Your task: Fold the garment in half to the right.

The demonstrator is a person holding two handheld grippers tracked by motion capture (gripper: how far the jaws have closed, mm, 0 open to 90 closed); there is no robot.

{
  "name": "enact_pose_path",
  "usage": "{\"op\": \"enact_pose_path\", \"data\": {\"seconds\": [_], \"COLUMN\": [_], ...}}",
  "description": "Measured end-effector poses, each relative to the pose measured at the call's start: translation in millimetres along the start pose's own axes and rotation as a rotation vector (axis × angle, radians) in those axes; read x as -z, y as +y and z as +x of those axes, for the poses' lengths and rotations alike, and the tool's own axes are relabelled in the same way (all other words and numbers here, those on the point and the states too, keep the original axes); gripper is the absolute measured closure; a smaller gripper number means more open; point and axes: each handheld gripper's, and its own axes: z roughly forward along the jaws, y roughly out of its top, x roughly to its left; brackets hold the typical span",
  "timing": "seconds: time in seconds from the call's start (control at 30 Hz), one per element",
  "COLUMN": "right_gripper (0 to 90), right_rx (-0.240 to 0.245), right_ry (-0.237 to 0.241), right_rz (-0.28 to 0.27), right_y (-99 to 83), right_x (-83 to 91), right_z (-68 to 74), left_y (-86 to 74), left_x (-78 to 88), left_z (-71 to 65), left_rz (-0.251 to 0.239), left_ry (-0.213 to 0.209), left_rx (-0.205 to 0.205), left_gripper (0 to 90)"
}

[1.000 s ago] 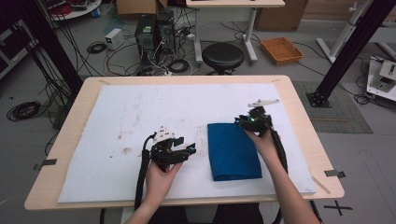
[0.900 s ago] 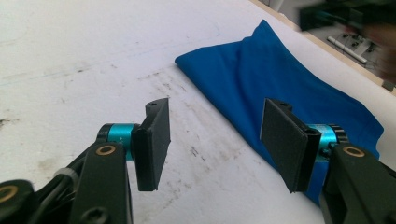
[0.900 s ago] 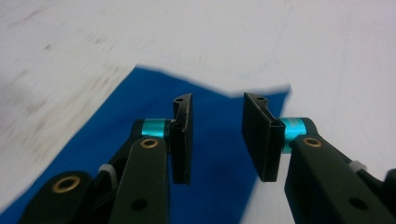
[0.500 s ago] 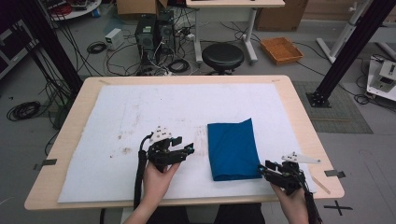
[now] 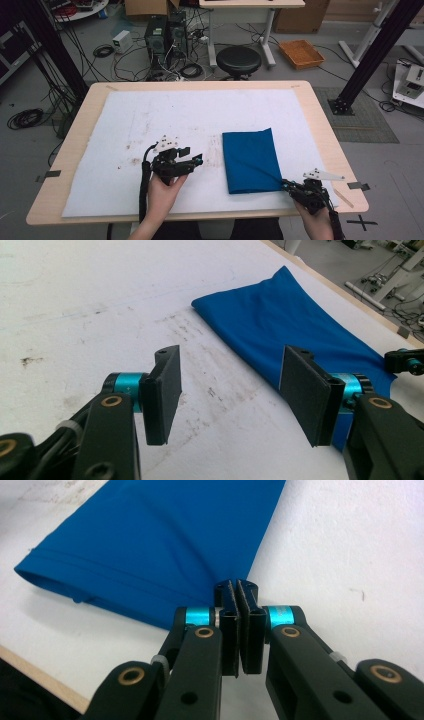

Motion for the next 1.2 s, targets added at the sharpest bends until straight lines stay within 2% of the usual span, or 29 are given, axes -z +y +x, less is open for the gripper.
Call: {"op": "enact_pose_path", "data": {"seconds": [0.03,0.13,0.2,0.27,0.3,0.37,0.5,0.57,0.67,0.77,0.87,0.93,1.07,1.2], "right_gripper": [88.1,77.8,69.5,61.8,56.7,52.2,43.7,40.9,37.3,31.1,29.7,29.0,28.6,27.7], "right_rx": [-0.003,0.007,0.021,0.049,0.062,0.083,0.083,0.07,0.056,0.04,0.022,0.027,0.029,0.02], "right_ry": [-0.001,-0.004,0.001,-0.004,-0.003,-0.017,-0.06,-0.059,-0.023,-0.025,-0.019,-0.015,0.0,-0.012], "right_rz": [0.001,-0.012,-0.046,-0.089,-0.111,-0.164,-0.234,-0.242,-0.243,-0.241,-0.273,-0.257,-0.241,-0.253], "right_y": [-1.0,-1.8,2.3,10.4,15.8,28.0,55.1,69.5,90.5,106.1,107.9,105.7,98.9,97.3], "right_x": [0.7,2.0,4.5,8.3,9.8,12.1,11.6,9.0,4.7,2.6,4.9,4.6,6.2,9.3], "right_z": [-0.4,-2.3,-2.9,-3.2,-4.2,-7.8,-19.7,-27.4,-38.7,-46.1,-50.1,-51.6,-57.5,-60.7], "left_y": [0.3,1.9,4.1,7.6,9.8,14.6,24.4,28.3,31.5,32.4,32.4,31.7,28.3,26.0], "left_x": [1.3,5.1,8.8,14.0,17.1,24.0,36.0,39.5,43.0,46.8,52.1,54.9,57.0,59.4], "left_z": [0.4,2.0,3.4,5.0,5.9,8.3,17.9,24.5,34.2,40.3,45.2,48.6,55.7,60.3], "left_rz": [0.0,-0.005,-0.012,-0.025,-0.035,-0.056,-0.096,-0.108,-0.113,-0.13,-0.143,-0.143,-0.132,-0.132], "left_ry": [-0.002,0.0,0.004,0.008,0.008,0.025,0.063,0.082,0.094,0.106,0.106,0.091,0.084,0.102], "left_rx": [-0.002,-0.015,-0.029,-0.06,-0.083,-0.128,-0.205,-0.224,-0.246,-0.273,-0.282,-0.278,-0.246,-0.22], "left_gripper": [41.9,41.0,40.2,38.1,37.8,37.8,35.0,35.0,35.0,33.8,29.8,28.5,27.0,26.9]}}
